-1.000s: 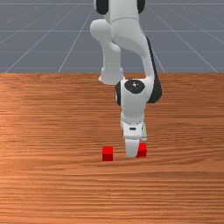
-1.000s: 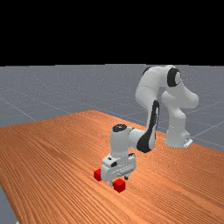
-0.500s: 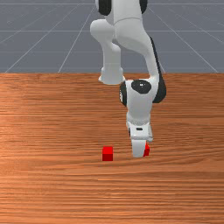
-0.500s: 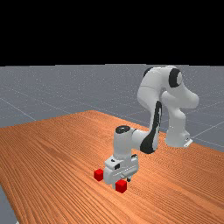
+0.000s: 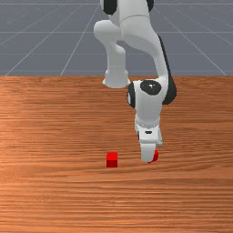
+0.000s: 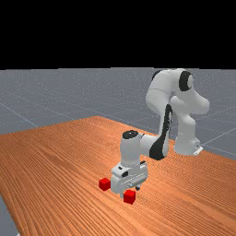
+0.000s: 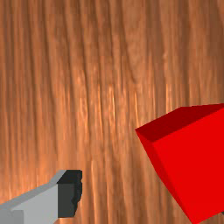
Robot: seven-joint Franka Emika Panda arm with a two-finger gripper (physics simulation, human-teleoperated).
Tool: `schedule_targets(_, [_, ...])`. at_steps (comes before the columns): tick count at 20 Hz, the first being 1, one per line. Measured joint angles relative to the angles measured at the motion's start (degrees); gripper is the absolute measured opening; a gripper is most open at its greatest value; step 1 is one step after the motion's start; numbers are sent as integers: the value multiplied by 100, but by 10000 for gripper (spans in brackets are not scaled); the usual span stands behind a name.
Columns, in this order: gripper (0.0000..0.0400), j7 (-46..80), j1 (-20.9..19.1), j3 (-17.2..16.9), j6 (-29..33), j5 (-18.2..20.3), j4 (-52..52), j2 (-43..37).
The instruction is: Stack all the cube
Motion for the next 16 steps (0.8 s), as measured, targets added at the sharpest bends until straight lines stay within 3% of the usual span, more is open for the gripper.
schedule_targets(6, [400,36,32,39,88,30,-38,-31])
schedule_targets(14, [400,16,27,23,-603,16,851,372])
schedule_targets(16, [400,177,101,-15,-421,16,774,346])
